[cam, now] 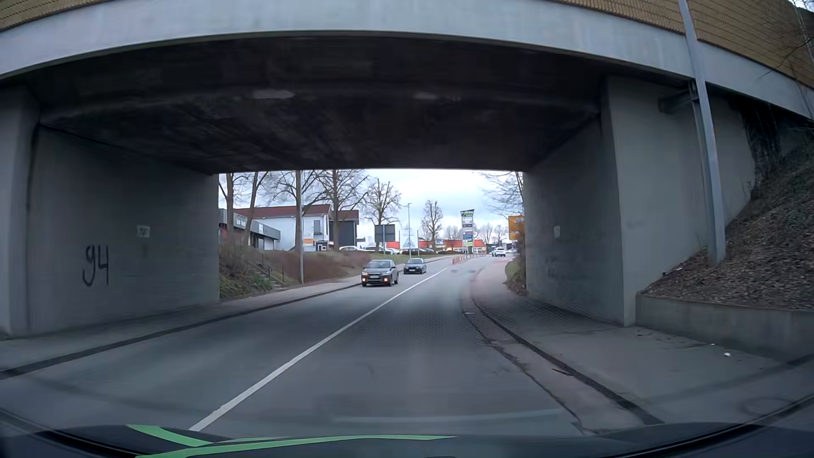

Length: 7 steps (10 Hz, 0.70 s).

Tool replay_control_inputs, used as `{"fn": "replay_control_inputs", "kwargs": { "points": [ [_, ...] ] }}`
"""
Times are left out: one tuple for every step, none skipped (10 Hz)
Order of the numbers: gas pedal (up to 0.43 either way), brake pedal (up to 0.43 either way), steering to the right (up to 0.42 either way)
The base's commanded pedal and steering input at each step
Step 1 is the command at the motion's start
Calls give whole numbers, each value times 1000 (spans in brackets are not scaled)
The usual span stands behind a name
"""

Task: Follow the waypoints while adhering to traffic rules and regulations

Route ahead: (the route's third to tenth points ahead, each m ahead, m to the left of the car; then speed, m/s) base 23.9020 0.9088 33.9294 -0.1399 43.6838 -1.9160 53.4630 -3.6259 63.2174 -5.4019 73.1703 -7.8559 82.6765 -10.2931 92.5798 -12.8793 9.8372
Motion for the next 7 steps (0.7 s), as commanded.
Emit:
{"fn": "replay_control_inputs", "kwargs": {
  "points": [
    [87, 0, 17],
    [87, 0, 17],
    [87, 0, 17],
    [87, 0, 16],
    [87, 0, 16],
    [87, 0, 16],
    [87, 0, 16]
  ]
}}
